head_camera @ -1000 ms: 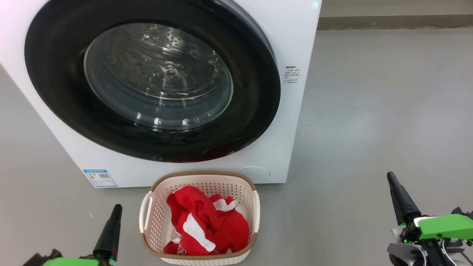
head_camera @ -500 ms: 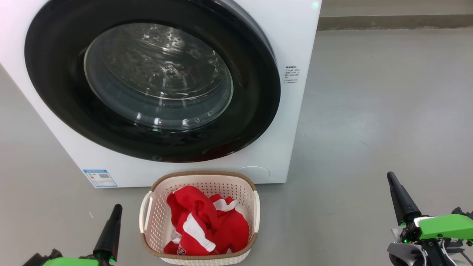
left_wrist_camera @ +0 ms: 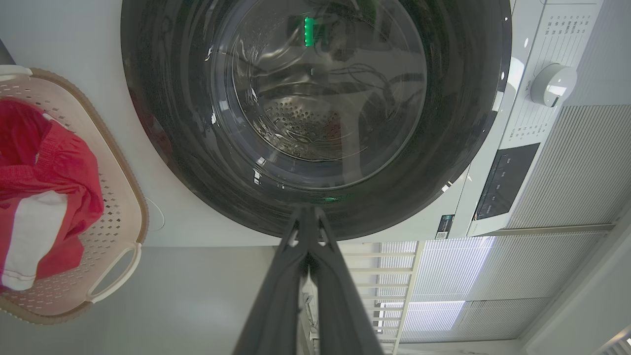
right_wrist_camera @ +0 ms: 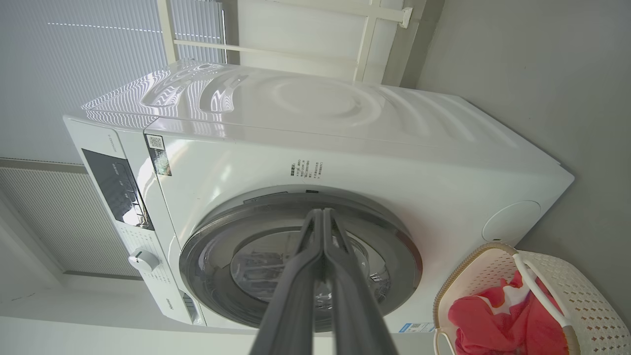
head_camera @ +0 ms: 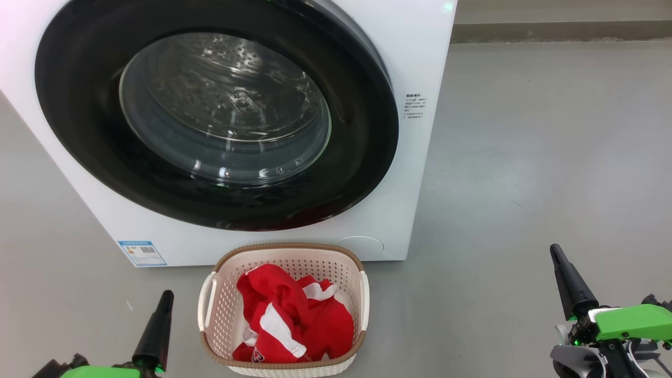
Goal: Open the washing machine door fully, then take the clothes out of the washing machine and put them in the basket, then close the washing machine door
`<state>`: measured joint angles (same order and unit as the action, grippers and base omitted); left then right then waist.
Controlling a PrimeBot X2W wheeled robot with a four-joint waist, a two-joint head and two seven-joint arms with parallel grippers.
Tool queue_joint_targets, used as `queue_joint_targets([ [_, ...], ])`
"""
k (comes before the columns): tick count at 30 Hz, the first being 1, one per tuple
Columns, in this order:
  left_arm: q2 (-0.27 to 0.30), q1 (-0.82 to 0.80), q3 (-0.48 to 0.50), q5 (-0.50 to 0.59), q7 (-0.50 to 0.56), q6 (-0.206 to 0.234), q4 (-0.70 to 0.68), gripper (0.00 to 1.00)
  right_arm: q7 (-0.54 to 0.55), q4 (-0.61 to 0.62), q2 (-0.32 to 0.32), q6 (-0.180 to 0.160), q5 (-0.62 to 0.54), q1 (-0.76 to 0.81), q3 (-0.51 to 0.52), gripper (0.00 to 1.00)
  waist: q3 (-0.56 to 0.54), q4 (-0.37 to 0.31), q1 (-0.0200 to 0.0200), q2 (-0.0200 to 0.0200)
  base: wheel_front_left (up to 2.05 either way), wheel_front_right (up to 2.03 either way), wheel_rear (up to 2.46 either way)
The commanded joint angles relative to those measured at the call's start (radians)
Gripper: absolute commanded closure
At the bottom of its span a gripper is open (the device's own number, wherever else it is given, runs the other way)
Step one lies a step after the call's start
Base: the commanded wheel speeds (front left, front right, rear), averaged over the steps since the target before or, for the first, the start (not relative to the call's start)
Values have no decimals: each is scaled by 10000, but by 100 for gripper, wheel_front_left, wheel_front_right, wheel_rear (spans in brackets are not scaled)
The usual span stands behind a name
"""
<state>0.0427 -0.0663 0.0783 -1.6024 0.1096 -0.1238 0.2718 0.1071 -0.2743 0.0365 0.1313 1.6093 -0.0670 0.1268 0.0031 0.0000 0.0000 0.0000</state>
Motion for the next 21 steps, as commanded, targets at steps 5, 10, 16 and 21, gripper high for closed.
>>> queue_joint_targets([
  [5, 76, -417, 356, -62, 37, -69, -269, 100, 56, 296, 149, -6, -2, -409, -137, 100, 0, 0, 0, 0, 0, 0, 0],
  [10, 76, -417, 356, -62, 37, -69, -269, 100, 57, 296, 148, -6, -3, -409, -135, 100, 0, 0, 0, 0, 0, 0, 0],
  [16, 76, -417, 355, -62, 37, -69, -269, 100, 58, 296, 147, -6, -4, -409, -134, 100, 0, 0, 0, 0, 0, 0, 0],
  [21, 76, -417, 355, -62, 37, -69, -269, 100, 59, 296, 146, -6, -5, -409, -133, 100, 0, 0, 0, 0, 0, 0, 0],
])
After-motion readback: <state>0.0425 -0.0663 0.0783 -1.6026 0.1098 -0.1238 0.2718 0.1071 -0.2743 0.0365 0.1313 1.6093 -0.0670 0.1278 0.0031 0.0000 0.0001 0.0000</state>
